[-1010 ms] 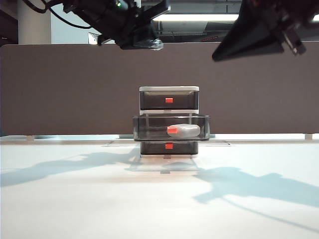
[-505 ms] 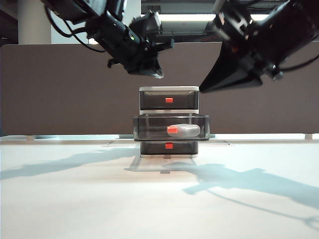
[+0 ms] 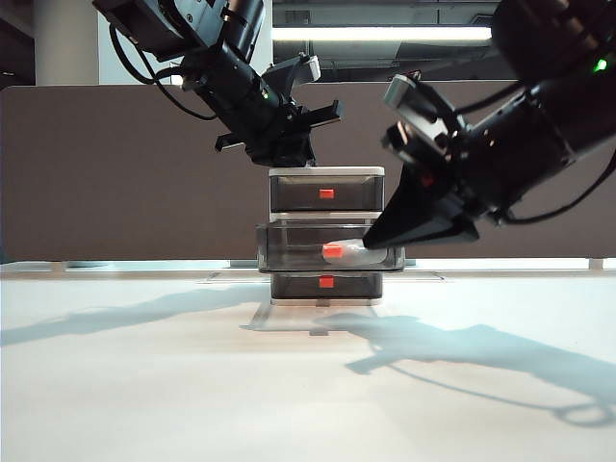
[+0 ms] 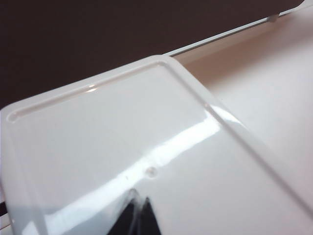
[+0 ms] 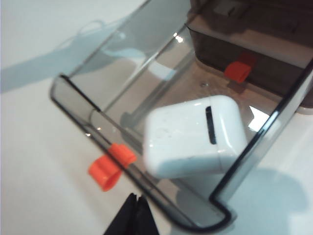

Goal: Pick up the earphone case on the table, open the lid, insert the wireless earphone on the table into it, close the lid, put the earphone case into the second layer of the drawer, and finally close the drawer.

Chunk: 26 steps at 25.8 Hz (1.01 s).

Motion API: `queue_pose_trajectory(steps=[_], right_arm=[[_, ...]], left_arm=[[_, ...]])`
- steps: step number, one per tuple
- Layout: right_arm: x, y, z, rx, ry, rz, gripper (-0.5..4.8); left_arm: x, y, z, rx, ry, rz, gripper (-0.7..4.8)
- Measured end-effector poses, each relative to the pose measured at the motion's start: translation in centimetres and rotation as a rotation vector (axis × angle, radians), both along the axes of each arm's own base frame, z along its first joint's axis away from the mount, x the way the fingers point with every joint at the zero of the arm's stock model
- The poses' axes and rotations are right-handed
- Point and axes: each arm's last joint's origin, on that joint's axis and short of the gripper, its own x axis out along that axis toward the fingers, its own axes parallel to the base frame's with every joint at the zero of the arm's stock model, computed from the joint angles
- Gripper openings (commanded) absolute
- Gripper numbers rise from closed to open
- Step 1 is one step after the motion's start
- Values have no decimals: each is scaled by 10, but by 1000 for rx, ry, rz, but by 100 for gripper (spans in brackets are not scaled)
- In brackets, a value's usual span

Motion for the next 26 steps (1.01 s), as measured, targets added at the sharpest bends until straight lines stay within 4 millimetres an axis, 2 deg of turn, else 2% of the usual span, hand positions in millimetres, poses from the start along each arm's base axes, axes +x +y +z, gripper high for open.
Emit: queue_pose_trajectory(steps=[7, 14, 26], right_arm=[[5, 3, -9, 6, -4, 7, -2], [7, 4, -9, 19, -31, 8, -1], [23, 11, -15, 47, -117, -18, -2]], left_arm=[[0, 0, -1, 5, 10, 0, -6], [-1, 0, -1, 19, 7, -6, -6], [-1, 0, -1, 19, 7, -7, -6]])
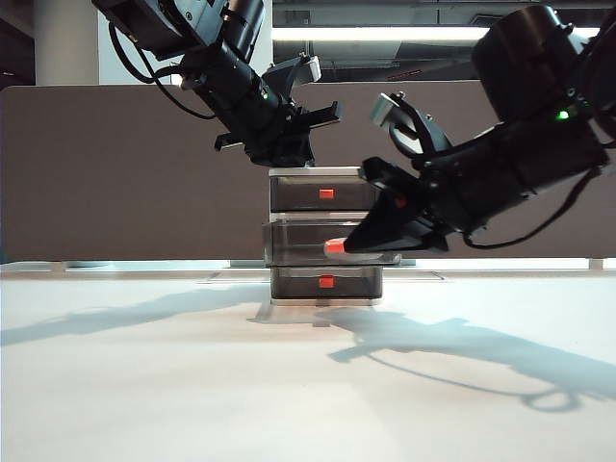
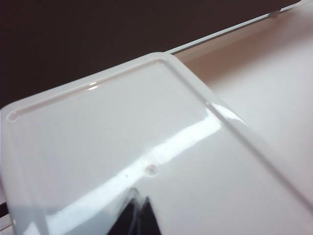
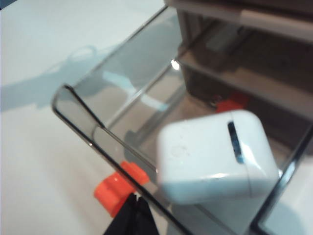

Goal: Pick up the earphone case on the table, open the lid, insert the wireless earphone on the table into it, close the lid, put the earphone case into the second layer of the drawer, and finally close the drawer.

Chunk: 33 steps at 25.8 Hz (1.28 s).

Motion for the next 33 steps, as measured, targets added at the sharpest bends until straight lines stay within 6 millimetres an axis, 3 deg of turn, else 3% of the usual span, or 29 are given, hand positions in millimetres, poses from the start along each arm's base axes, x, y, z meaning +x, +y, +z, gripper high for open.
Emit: queue_pose_trajectory(steps=[21, 33], right_arm=[[59, 23, 5, 14, -109, -98, -2], [67, 13, 7, 19, -158, -179, -2]], left_arm=[[0, 0, 0, 1, 2, 1, -6], [0, 0, 0, 1, 2, 1, -6]])
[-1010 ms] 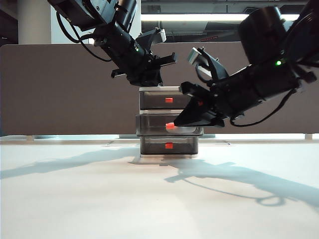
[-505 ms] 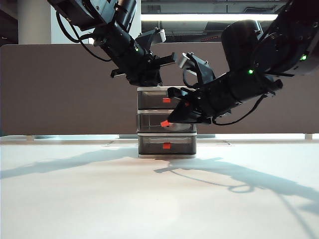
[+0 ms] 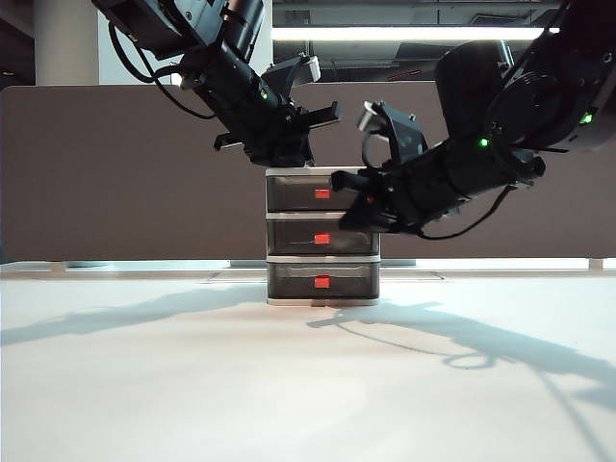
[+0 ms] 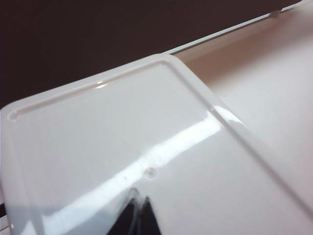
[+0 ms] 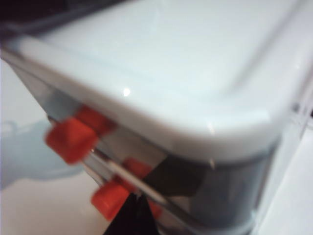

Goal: Pick up the earphone case on the table, open the lid, insert the wireless earphone on the table into it, close the lid, put the earphone case into the second layer of the drawer, and finally close the drawer.

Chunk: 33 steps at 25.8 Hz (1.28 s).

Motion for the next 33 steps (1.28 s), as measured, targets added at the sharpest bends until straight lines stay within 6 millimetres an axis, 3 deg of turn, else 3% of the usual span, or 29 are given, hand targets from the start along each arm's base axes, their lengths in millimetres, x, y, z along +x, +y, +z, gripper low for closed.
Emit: queue_pose_trajectory(steps=[10, 16, 25, 26, 30, 33], right_arm=[[1, -4, 2, -2, 10, -4, -2], [-19, -13, 45, 2, 47, 38, -1], [-74, -39, 106, -85, 107, 5, -2], [-90, -47, 117, -140, 102, -19, -2], [-124, -63, 137, -188, 76, -55, -2], [-144, -73, 140, -191, 47, -82, -2]], left_arm=[[0, 0, 0, 0, 0, -1, -6], [-12, 6, 15, 22, 40, -1, -6], [-58, 31, 77, -41, 37, 23, -6], [-70, 38, 81, -44, 42, 25, -6], [-102, 53, 80, -50, 70, 29, -6], [-124, 65, 79, -60, 62, 30, -6]])
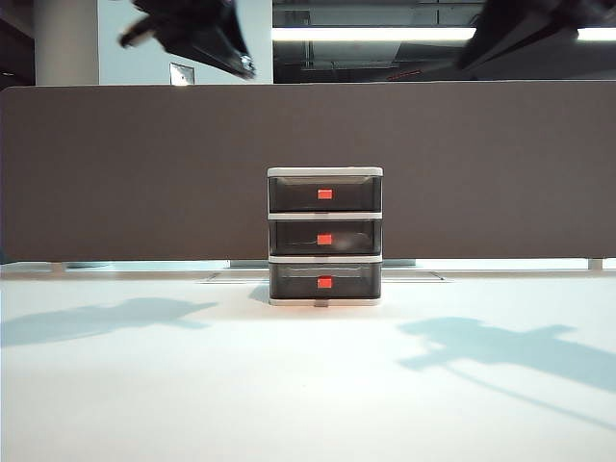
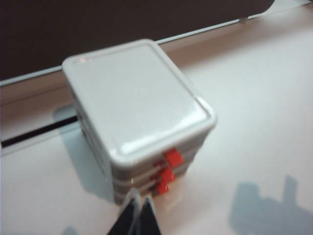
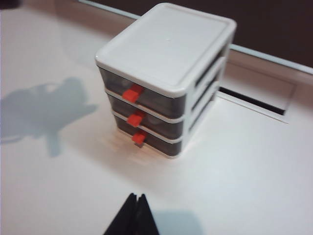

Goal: Pick up the earphone case on the table, open the lid, insert the wireless earphone on the table into it, close the lid, put the earphone case into the second layer of the drawer, and finally close the drawer.

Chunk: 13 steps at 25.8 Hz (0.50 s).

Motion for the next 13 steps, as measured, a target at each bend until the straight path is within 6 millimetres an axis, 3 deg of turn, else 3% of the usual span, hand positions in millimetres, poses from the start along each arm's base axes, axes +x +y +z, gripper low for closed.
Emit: queue_pose_trajectory(steps=[6, 13], right_arm=[[-46, -20, -27, -4, 2, -5, -1], [-57, -25, -37, -8, 13, -4, -1]], left_arm=[[-58, 32, -17, -10, -17, 0, -6], [-100, 55, -41, -42, -78, -1, -6]])
